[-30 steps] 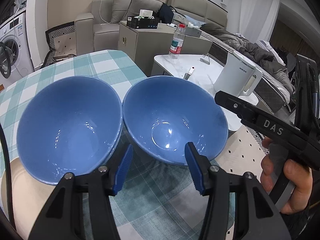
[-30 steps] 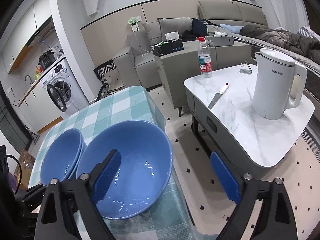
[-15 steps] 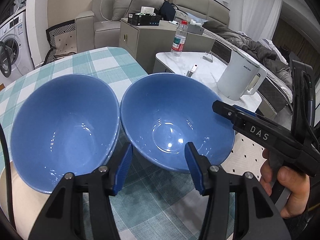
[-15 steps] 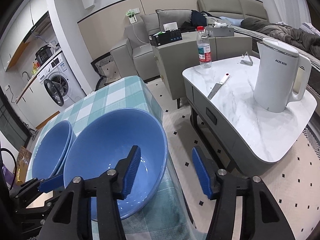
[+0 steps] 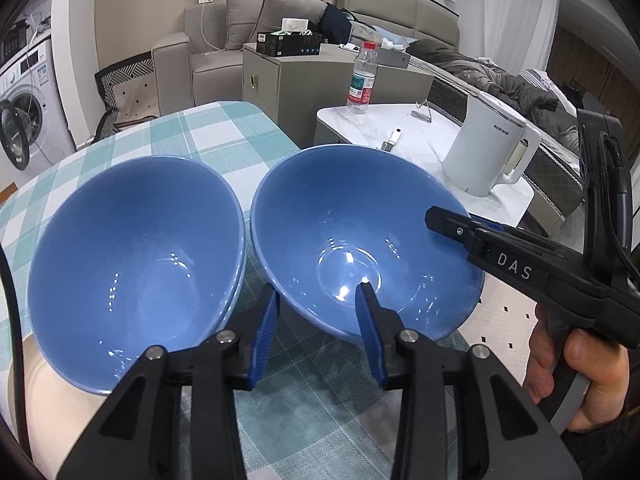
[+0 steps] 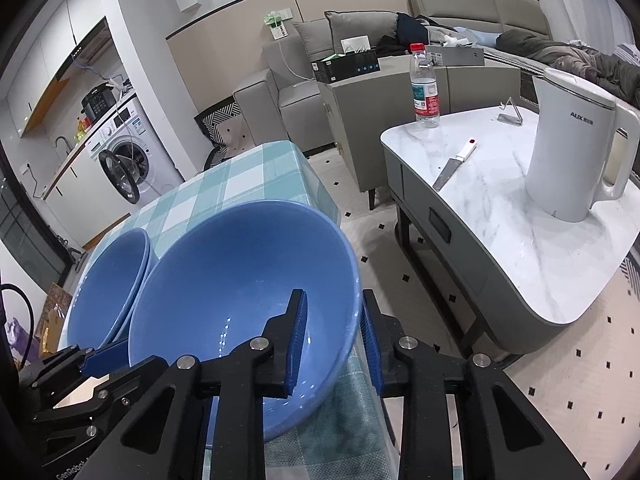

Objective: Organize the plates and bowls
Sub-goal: 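Lift the blue bowl with both tools and carry it over the bowl stack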

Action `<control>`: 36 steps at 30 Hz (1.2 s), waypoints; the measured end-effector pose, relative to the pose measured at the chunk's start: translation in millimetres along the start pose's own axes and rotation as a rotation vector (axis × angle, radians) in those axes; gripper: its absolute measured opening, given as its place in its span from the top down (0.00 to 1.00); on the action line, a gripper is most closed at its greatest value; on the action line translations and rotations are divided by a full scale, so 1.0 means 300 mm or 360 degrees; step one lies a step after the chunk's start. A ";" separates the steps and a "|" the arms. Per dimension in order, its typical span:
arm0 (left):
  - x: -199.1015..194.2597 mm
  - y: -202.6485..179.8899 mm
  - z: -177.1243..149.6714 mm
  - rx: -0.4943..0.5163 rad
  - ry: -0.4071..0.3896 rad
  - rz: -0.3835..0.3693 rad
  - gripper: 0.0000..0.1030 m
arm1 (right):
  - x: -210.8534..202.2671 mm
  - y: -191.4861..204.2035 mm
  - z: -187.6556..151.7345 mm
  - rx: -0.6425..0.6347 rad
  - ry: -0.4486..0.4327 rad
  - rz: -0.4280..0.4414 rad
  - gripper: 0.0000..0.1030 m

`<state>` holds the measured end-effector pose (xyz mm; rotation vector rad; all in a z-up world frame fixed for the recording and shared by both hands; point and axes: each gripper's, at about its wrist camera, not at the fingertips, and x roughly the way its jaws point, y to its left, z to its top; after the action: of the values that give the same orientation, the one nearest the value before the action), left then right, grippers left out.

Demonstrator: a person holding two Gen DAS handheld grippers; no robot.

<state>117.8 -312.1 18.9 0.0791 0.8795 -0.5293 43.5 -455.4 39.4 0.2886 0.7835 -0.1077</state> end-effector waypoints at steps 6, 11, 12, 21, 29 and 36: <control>0.001 -0.003 0.001 0.0023 -0.0004 0.0011 0.64 | 0.003 0.013 0.000 -0.0026 -0.0006 -0.0022 0.74; -0.005 -0.013 0.001 0.0046 -0.0019 0.0029 0.64 | -0.005 0.018 -0.001 -0.0040 -0.0017 -0.0034 0.74; -0.008 -0.014 0.003 0.0046 -0.0021 0.0028 0.64 | -0.010 0.019 0.000 -0.0042 -0.0023 -0.0034 0.74; -0.052 -0.015 0.020 0.0051 -0.0088 0.0012 0.64 | -0.083 0.037 0.014 -0.0057 -0.0109 -0.0028 0.74; -0.109 -0.001 0.040 0.0051 -0.0157 -0.0003 0.64 | -0.161 0.071 0.031 -0.0084 -0.0199 -0.0017 0.74; -0.156 -0.008 0.056 0.0081 -0.0217 -0.0021 0.64 | -0.231 0.081 0.039 -0.0076 -0.0280 0.0002 0.74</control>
<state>104.5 -299.8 65.2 0.0827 0.7339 -0.5627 7.3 -436.5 101.6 0.2309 0.6102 -0.1117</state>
